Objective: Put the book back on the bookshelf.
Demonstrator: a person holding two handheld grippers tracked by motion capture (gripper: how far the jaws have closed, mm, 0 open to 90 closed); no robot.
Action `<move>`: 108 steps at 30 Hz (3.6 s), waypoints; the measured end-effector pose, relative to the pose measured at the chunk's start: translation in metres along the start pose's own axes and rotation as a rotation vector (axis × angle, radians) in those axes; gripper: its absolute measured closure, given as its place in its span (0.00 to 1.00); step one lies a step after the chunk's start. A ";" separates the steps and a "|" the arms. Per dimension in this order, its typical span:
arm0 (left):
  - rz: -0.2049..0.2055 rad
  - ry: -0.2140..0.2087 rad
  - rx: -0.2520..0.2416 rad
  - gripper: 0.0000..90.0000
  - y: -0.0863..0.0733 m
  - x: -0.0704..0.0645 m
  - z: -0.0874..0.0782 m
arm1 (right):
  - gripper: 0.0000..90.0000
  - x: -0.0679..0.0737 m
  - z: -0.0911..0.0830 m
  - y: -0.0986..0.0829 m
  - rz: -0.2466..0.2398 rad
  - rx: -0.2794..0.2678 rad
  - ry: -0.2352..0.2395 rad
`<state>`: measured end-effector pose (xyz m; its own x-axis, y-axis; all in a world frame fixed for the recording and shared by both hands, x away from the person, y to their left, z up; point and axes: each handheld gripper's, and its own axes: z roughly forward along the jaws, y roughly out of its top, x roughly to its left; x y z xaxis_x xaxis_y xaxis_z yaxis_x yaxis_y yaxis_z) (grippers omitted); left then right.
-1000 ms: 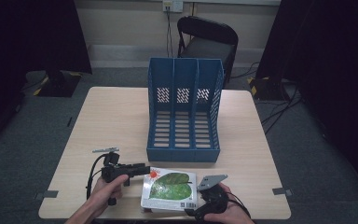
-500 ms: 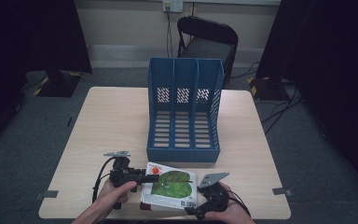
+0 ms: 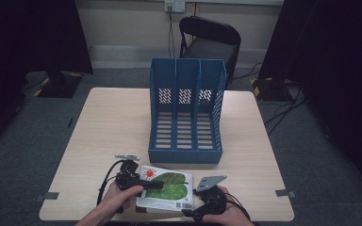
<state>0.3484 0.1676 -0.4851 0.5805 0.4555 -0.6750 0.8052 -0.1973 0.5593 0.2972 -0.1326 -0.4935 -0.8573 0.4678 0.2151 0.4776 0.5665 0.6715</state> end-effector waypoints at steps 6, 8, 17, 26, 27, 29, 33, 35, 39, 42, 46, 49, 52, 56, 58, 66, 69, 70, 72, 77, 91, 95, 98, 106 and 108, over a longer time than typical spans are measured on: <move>-0.023 0.031 0.039 0.49 -0.002 0.004 0.005 | 0.16 0.001 0.003 0.002 -0.016 -0.002 0.001; -0.027 0.022 0.047 0.48 -0.002 0.006 0.006 | 0.16 0.002 0.003 0.003 -0.024 -0.004 -0.002; -0.038 -0.023 0.055 0.58 -0.002 0.008 0.005 | 0.20 0.005 0.002 0.006 -0.060 -0.049 -0.003; 0.111 -0.057 0.035 0.73 0.003 -0.006 0.002 | 0.14 -0.001 0.002 0.005 -0.007 -0.014 0.000; 0.160 -0.051 0.031 0.73 0.003 -0.010 0.001 | 0.14 -0.002 0.001 0.005 0.000 -0.011 0.006; 0.197 -0.056 0.027 0.75 0.004 -0.013 0.000 | 0.17 -0.003 -0.002 0.005 -0.003 -0.013 0.007; 0.244 -0.058 0.021 0.75 0.003 -0.016 0.000 | 0.19 -0.006 -0.008 0.005 0.003 -0.029 0.005; 0.272 -0.053 0.017 0.75 0.004 -0.019 0.000 | 0.20 -0.010 -0.012 0.005 0.027 -0.050 0.000; 0.371 -0.048 0.005 0.76 0.003 -0.027 -0.001 | 0.21 -0.018 -0.019 0.007 0.073 -0.104 -0.016; 0.420 -0.057 0.007 0.77 0.001 -0.032 -0.002 | 0.23 -0.024 -0.024 0.009 0.104 -0.159 -0.002; 0.480 -0.062 0.002 0.78 -0.001 -0.037 -0.001 | 0.26 -0.030 -0.027 0.012 0.126 -0.207 0.017; 0.496 -0.059 0.002 0.78 -0.001 -0.040 0.000 | 0.28 -0.033 -0.025 0.013 0.138 -0.217 0.046; 0.490 -0.061 0.005 0.79 0.000 -0.038 0.000 | 0.35 -0.033 -0.024 0.016 0.113 -0.245 0.055; 0.486 -0.059 0.004 0.78 -0.001 -0.039 0.000 | 0.40 -0.034 -0.026 0.016 0.111 -0.241 0.057; 0.465 -0.049 0.000 0.76 -0.001 -0.036 -0.001 | 0.45 -0.034 -0.029 0.016 0.122 -0.246 0.065; 0.425 -0.021 -0.005 0.72 -0.001 -0.029 -0.009 | 0.66 -0.030 -0.044 0.021 0.104 -0.310 0.091; 0.436 -0.014 -0.006 0.71 -0.001 -0.030 -0.009 | 0.68 -0.029 -0.046 0.021 0.109 -0.316 0.100; 0.439 -0.009 -0.007 0.70 -0.001 -0.030 -0.009 | 0.69 -0.029 -0.047 0.021 0.105 -0.314 0.100; 0.433 -0.002 -0.012 0.68 -0.002 -0.030 -0.009 | 0.70 -0.027 -0.049 0.021 0.105 -0.320 0.102; 0.457 0.044 -0.008 0.62 -0.003 -0.031 -0.008 | 0.74 -0.020 -0.059 0.026 0.053 -0.317 0.084; 0.371 0.145 -0.110 0.50 0.002 -0.020 -0.032 | 0.82 -0.018 -0.067 0.028 -0.020 -0.304 0.088; 0.385 0.173 -0.132 0.45 0.003 -0.018 -0.049 | 0.83 -0.013 -0.066 0.024 -0.048 -0.286 0.083; 0.347 0.200 -0.125 0.43 0.002 -0.009 -0.050 | 0.82 -0.010 -0.065 0.024 -0.061 -0.286 0.084; 0.377 0.205 -0.031 0.39 0.003 -0.009 -0.030 | 0.75 -0.002 -0.056 0.022 -0.069 -0.277 0.134; 0.384 0.213 -0.030 0.40 0.003 -0.010 -0.028 | 0.74 0.001 -0.054 0.022 -0.074 -0.277 0.123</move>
<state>0.3416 0.1865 -0.4628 0.7963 0.5235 -0.3030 0.5304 -0.3636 0.7658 0.2964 -0.1560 -0.4404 -0.9125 0.3374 0.2311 0.3570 0.3814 0.8527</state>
